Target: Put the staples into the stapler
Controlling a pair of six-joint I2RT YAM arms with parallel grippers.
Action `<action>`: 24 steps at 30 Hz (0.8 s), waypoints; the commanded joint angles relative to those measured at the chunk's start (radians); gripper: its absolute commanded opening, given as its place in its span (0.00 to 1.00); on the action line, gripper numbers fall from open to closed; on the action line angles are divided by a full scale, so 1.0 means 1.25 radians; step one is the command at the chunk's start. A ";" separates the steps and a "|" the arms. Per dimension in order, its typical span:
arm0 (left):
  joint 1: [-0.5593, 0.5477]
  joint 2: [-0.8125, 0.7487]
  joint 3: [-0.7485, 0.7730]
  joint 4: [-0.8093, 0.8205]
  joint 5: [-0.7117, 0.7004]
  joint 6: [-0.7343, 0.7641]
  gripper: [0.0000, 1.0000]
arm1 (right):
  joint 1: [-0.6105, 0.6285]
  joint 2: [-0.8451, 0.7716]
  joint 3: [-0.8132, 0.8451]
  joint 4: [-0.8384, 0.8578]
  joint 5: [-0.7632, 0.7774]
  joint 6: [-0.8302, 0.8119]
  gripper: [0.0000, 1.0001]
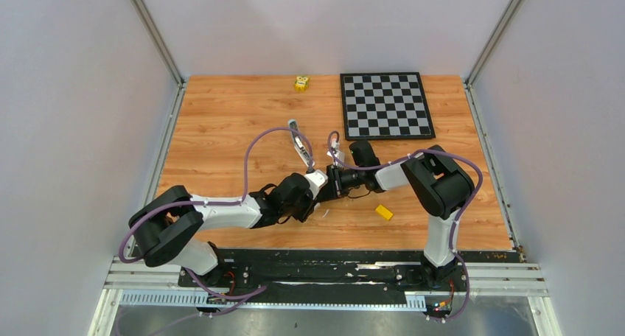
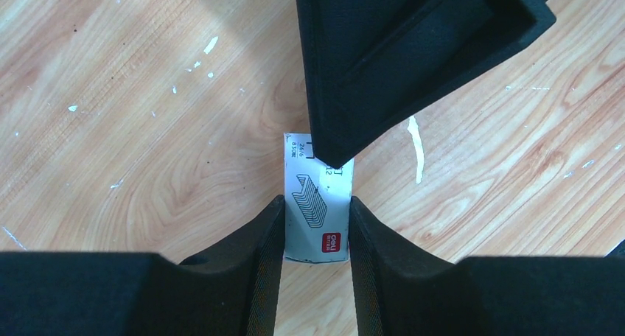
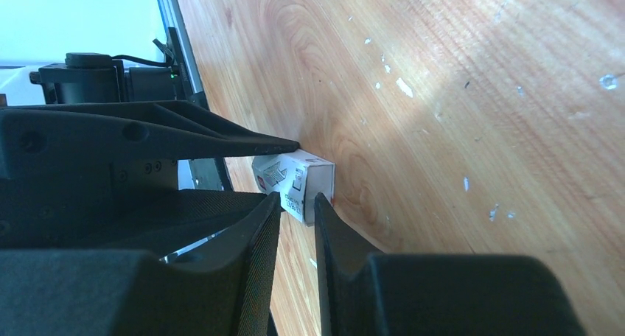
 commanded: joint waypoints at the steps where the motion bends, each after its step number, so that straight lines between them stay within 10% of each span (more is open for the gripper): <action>1: -0.007 0.031 -0.008 0.024 0.013 0.004 0.36 | 0.025 0.016 0.010 0.009 -0.037 0.013 0.27; 24: -0.007 -0.068 -0.080 0.017 0.001 -0.017 0.51 | -0.035 0.029 -0.029 0.065 -0.064 0.045 0.12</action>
